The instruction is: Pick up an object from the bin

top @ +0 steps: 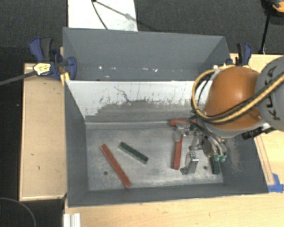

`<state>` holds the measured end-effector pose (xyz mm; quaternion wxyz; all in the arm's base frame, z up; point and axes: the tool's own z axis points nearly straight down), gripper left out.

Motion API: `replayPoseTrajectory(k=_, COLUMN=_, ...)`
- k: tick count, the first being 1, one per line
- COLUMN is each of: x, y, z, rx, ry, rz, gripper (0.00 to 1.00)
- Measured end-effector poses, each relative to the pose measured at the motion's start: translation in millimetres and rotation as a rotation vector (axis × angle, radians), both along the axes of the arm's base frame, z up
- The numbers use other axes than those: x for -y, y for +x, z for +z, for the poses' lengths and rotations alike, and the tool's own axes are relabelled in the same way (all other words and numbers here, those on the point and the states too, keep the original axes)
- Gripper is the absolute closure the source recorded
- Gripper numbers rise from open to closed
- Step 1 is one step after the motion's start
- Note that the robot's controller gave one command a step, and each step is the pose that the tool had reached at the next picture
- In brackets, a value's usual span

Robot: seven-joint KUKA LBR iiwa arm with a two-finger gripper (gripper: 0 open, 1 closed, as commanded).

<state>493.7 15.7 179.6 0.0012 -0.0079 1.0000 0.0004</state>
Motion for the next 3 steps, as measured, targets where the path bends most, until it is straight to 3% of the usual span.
replayPoseTrajectory(k=1, x=9, y=23.1, z=-36, rx=0.007, ry=-0.002, rz=0.138, gripper=0.0)
replayPoseTrajectory(k=2, x=13, y=52.8, z=-103, rx=0.004, ry=-0.002, rz=0.544, gripper=0.0)
replayPoseTrajectory(k=3, x=18, y=67.5, z=-92, rx=0.0, ry=0.0, rz=0.518, gripper=0.0)
